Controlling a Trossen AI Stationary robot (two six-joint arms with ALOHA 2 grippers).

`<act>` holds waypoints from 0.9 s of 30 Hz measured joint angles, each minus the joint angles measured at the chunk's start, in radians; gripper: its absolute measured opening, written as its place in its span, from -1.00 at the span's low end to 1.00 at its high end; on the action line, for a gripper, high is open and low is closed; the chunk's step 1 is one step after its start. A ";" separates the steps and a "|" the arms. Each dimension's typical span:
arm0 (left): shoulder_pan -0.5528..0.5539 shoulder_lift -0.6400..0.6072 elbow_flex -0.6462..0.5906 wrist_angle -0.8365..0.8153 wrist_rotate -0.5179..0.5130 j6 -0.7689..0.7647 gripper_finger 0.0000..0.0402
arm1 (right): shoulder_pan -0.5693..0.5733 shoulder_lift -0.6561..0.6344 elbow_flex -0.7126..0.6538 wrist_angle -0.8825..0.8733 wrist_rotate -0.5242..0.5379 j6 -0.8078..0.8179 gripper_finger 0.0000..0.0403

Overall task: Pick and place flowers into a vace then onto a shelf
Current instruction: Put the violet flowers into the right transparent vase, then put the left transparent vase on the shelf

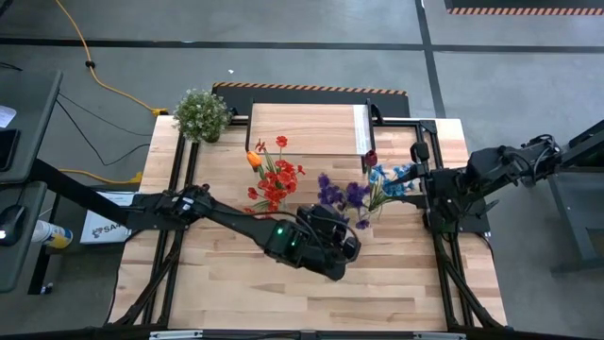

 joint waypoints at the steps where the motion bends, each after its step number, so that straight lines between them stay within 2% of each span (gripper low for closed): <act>1: 0.005 0.000 0.000 0.005 0.002 0.008 -0.48 | 0.000 0.000 0.000 0.000 0.000 0.000 -0.43; 11: 0.042 0.000 0.000 0.135 0.015 0.161 -0.48 | 0.000 0.000 0.000 0.000 0.000 -0.011 -0.43; 21: 0.045 0.000 0.002 0.137 0.077 0.175 -0.48 | 0.000 -0.005 0.000 -0.011 0.000 -0.029 -0.43; 27: 0.009 -0.001 0.058 0.093 0.113 0.186 -0.48 | 0.000 -0.023 0.000 -0.023 0.004 -0.044 -0.43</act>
